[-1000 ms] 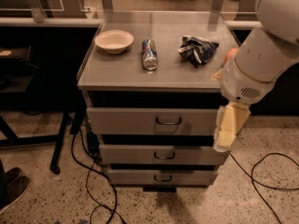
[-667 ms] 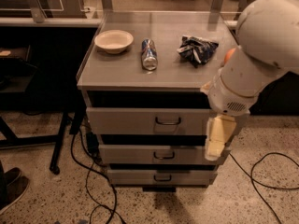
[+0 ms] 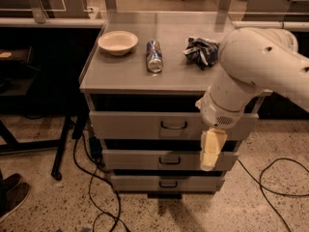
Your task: Open top drawer
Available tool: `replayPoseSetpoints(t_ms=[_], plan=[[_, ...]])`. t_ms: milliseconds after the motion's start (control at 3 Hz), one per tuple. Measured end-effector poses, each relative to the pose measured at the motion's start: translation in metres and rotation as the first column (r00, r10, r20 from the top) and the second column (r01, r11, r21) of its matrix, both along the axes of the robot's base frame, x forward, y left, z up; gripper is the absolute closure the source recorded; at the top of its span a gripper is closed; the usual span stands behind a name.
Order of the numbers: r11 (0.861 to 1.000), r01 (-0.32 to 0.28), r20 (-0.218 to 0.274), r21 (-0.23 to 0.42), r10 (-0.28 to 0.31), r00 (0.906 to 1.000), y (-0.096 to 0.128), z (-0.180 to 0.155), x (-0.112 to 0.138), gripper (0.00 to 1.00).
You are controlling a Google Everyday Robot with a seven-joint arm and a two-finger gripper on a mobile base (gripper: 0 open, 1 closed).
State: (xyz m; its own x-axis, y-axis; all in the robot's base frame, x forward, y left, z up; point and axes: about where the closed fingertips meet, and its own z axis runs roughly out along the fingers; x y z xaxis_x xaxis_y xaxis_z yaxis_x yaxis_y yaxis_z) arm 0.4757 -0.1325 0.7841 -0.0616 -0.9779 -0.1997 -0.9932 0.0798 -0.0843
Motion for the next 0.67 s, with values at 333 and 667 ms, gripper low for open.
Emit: replayPoseSetpoints(t_ms=[333, 667], plan=[[1.0, -0.002, -0.033, -0.021, 0.001, 0.9994, 0.002, -0.0239, 0.0073, 0.0], [1.0, -0.003, -0.033, -0.021, 0.002, 0.9994, 0.002, -0.0239, 0.0072, 0.0]])
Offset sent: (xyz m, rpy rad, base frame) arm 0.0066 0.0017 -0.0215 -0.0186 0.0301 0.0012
